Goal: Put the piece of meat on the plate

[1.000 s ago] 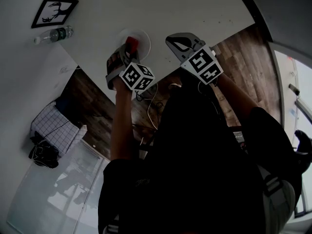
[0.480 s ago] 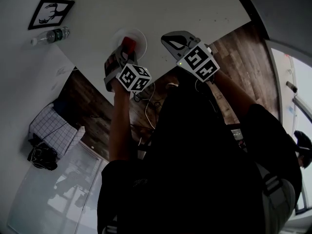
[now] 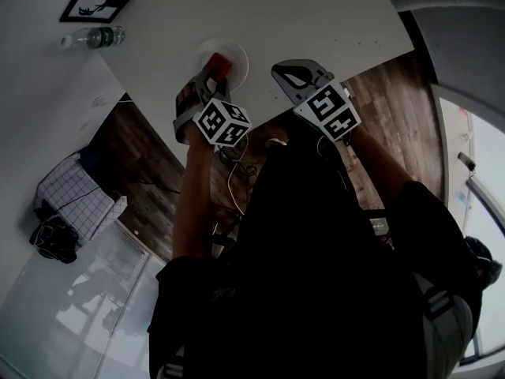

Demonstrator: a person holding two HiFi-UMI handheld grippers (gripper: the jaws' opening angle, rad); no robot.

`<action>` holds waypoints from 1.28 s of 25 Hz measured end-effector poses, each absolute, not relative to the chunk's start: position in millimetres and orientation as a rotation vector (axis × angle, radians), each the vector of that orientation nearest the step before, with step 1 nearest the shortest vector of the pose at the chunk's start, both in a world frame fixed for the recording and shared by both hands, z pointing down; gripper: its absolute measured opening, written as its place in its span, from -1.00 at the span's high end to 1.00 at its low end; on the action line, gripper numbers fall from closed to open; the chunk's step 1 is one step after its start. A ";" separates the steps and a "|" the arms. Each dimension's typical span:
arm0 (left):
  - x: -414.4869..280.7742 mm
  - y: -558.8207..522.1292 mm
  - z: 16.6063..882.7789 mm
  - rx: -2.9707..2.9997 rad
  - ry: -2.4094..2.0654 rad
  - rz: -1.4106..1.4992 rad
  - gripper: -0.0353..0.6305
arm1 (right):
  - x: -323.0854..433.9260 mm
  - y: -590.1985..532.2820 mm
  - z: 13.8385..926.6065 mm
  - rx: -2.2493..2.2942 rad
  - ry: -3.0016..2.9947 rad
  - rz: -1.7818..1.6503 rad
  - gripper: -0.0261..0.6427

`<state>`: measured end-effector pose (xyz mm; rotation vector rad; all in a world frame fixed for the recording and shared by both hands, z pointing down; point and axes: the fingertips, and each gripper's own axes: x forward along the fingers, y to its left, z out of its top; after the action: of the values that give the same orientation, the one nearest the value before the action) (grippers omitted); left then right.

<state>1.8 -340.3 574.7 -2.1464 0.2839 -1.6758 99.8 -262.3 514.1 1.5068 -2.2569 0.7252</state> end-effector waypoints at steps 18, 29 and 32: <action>-21.2 -312.8 548.9 -2.335 0.438 -1.598 0.50 | 70.9 -246.3 494.3 1.470 -2.267 0.663 0.86; -44.2 -271.4 479.9 -2.755 0.727 -1.180 0.88 | 25.3 -249.6 457.9 1.357 -2.323 0.495 0.86; -54.6 -250.3 471.1 -2.879 0.803 -1.053 0.88 | 6.6 -243.2 445.5 1.341 -2.331 0.442 0.86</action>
<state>-54.6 -250.3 471.1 -2.8791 0.8030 -1.0529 6.6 -243.2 445.5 1.3408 -2.3307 0.4422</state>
